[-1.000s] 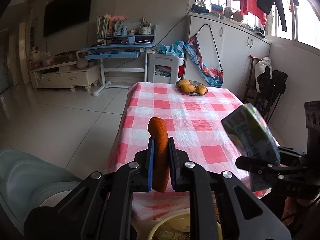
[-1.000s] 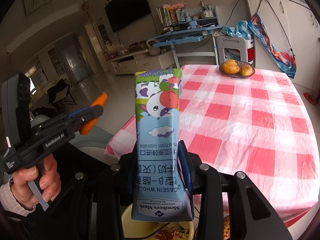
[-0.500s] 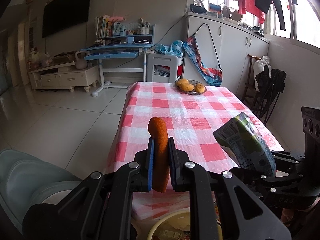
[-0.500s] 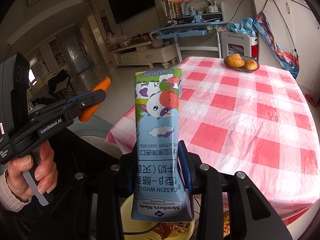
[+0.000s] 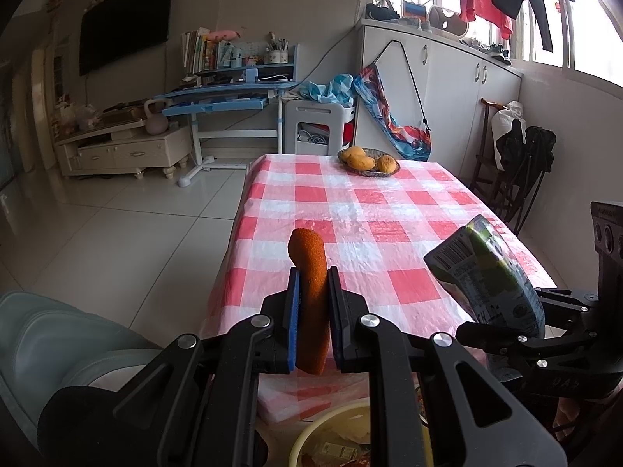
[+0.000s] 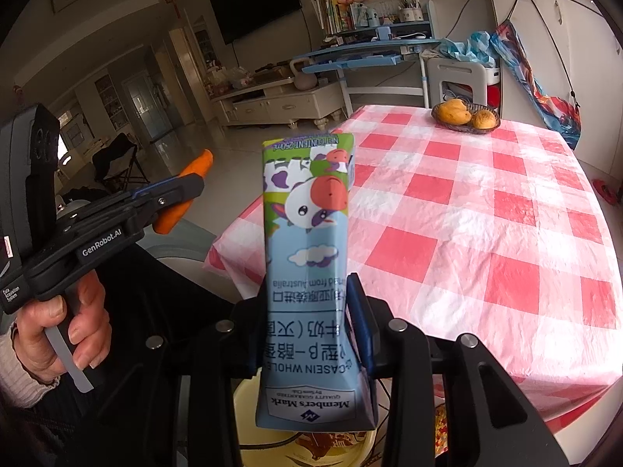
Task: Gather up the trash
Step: 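Lift sweet potato and milk carton and carry both toward the yellow bucket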
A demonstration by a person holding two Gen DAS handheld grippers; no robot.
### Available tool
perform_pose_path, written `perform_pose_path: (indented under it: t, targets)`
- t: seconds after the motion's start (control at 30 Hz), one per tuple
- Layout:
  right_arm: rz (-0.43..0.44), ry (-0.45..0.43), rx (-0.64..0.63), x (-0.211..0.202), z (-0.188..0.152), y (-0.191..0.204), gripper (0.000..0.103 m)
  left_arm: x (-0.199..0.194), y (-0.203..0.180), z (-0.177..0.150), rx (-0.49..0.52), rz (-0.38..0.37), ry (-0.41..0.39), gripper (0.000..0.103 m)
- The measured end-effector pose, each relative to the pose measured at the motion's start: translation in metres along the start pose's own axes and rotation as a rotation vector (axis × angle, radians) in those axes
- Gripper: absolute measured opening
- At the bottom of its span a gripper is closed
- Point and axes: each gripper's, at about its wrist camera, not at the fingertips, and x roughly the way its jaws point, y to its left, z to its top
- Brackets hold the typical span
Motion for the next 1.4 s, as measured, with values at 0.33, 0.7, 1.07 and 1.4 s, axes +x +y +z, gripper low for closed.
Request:
perform_pose_path:
  t: [0.33, 0.7, 1.07, 1.4]
  targets:
    - [-0.006, 0.02, -0.024, -0.008, -0.007, 0.003, 0.037, -0.001, -0.005, -0.004, 0.013, -0.007, 0.008, 0.013]
    - [-0.019, 0.037, -0.079, -0.021, -0.011, 0.012, 0.037, -0.001, -0.005, -0.008, 0.011, -0.013, 0.021, 0.013]
    - [-0.027, 0.056, -0.09, -0.028, -0.019, 0.012, 0.037, -0.003, -0.011, -0.018, 0.033, -0.016, 0.048, 0.013]
    - [-0.022, 0.09, -0.116, -0.023, -0.023, 0.017, 0.037, -0.003, -0.015, -0.025, 0.041, -0.013, 0.078, 0.013]
